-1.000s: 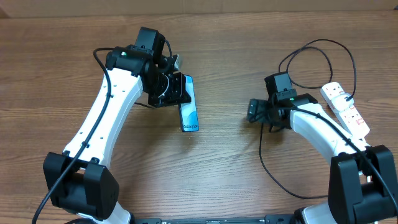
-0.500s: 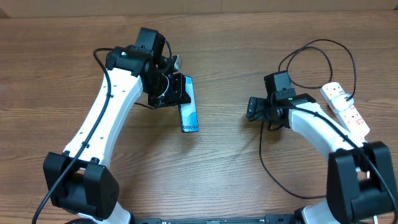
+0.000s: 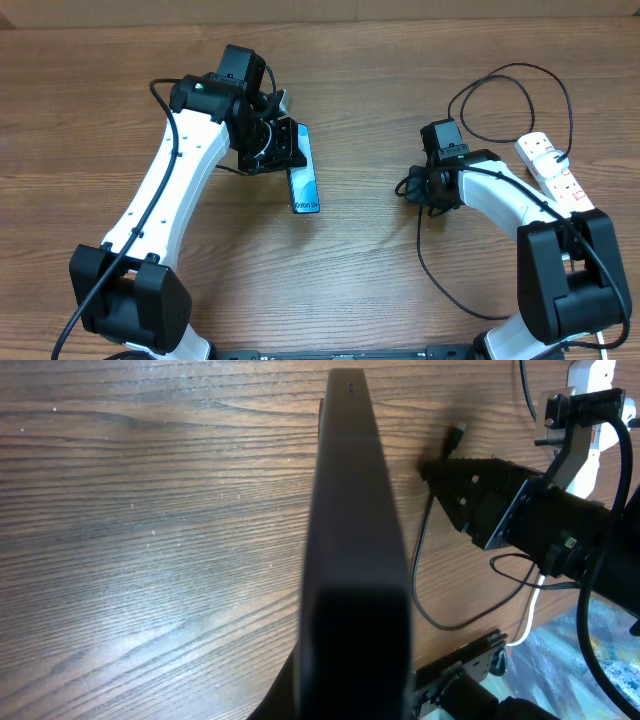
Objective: Plug charger to phone and switch on socket
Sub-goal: 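Lower the right gripper onto the USB-C plug end of the cable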
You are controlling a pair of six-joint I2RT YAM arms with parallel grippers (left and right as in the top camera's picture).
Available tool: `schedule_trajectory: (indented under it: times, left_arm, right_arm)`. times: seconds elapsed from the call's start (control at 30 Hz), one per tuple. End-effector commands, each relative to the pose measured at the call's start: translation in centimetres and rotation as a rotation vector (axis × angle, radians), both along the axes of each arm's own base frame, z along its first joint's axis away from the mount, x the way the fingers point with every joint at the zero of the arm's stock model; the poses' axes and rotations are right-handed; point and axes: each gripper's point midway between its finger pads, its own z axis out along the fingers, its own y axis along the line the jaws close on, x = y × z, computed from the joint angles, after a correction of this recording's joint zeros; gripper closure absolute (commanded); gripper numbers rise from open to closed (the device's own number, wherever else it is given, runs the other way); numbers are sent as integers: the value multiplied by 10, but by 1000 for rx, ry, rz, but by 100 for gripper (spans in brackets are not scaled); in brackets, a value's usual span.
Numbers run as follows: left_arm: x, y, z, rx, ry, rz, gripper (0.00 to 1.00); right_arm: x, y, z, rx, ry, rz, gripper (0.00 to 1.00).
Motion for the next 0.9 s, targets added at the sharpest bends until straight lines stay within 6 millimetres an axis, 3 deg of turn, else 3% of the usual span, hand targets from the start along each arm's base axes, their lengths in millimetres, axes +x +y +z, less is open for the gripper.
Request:
schedule_trajectory:
  times: [0.0,0.17,0.2,0.27,0.5,0.67,0.87]
  left_arm:
    - [-1,-7,8,-31,-5,-4,96]
    - [-2,-7,8,-34,-1,-5,96]
    - [-2,-7,8,-34,1,-5,96]
    - [-2,-7,8,-34,0,-5,96]
    - [-2,-7,8,-34,1,-5,96]
    - [-2,-7,8,-34,4,2,96]
    - [-2,-7,8,-34,4,1,96]
  right_arm:
    - [-6,3,-14,18,32,3,73]
    - [4,5,-12,28,-7,2,81]
    - [4,5,-12,28,-8,2,79]
    - [4,5,-12,28,-9,-2,51]
    - [16,-4,-10,-25,-62,-19,51]
    - [17,-5,-10,-28,-67,-21,63]
    - [15,0,-10,-1,-55,-12,96]
